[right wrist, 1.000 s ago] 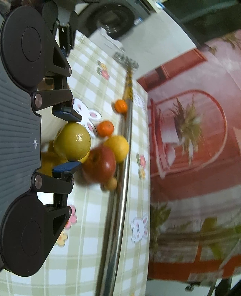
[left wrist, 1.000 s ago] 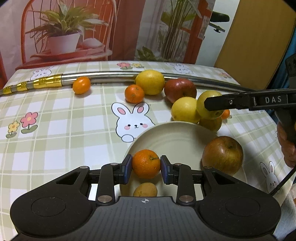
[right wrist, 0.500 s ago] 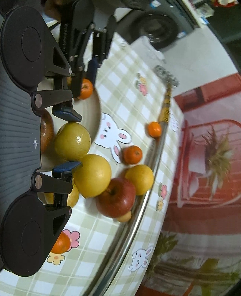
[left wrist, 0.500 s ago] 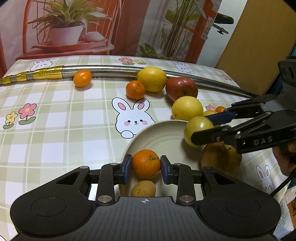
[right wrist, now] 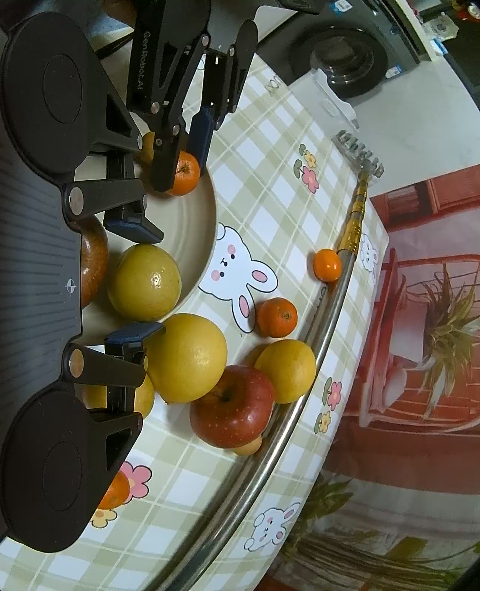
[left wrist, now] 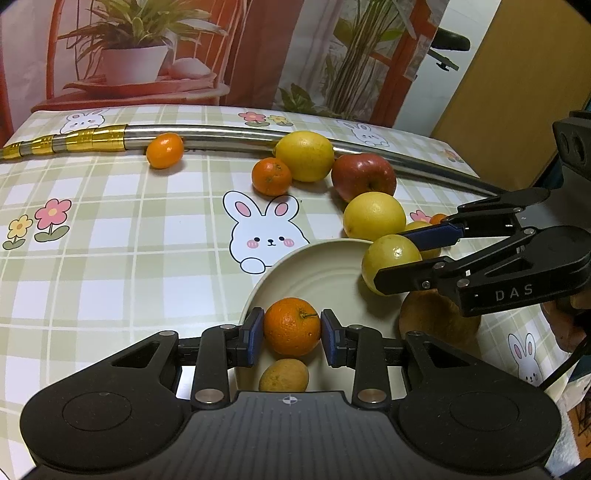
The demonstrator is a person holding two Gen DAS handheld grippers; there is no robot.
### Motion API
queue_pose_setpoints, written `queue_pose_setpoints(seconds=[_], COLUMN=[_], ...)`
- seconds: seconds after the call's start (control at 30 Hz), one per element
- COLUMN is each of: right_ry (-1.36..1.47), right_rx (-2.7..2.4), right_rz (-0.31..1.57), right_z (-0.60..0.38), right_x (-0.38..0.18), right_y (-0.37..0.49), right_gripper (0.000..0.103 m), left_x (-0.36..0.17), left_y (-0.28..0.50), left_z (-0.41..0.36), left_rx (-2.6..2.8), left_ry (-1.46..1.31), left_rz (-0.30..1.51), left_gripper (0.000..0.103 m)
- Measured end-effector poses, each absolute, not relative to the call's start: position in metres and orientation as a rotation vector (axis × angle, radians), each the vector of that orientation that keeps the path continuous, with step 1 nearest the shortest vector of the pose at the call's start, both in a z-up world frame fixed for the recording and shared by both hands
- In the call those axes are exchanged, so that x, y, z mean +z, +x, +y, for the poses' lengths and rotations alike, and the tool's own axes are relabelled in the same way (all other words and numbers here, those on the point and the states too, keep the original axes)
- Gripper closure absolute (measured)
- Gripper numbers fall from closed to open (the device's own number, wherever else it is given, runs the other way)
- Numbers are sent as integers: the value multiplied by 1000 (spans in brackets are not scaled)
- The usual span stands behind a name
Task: Organize fruits
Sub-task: 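Release the yellow pear onto the plate with right while left releases the tangerine there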
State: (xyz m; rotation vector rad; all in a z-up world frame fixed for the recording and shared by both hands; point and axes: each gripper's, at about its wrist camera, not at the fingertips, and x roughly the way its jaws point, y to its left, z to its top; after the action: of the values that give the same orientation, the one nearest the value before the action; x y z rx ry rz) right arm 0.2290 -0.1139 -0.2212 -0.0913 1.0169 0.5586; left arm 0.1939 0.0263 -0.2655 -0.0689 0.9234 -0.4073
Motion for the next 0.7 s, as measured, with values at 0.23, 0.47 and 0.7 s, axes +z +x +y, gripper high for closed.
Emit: queue_pose_setpoints(seconds=[0.23, 0.47, 0.7], right_ry=[-76, -49, 68], right_rx=[537, 522, 500], right_rz=[1019, 990, 880], right_z=[-118, -124, -152], right_x=[-222, -216, -199], right_y=[229, 223, 216], right_gripper=[58, 57, 57], left_x=[-266, -258, -234], left_y=[193, 193, 202], left_z=[27, 37, 57], left_rx=[-402, -402, -402], left_ry=[-73, -130, -171], left_rz=[921, 902, 819], left_gripper=[68, 67, 67])
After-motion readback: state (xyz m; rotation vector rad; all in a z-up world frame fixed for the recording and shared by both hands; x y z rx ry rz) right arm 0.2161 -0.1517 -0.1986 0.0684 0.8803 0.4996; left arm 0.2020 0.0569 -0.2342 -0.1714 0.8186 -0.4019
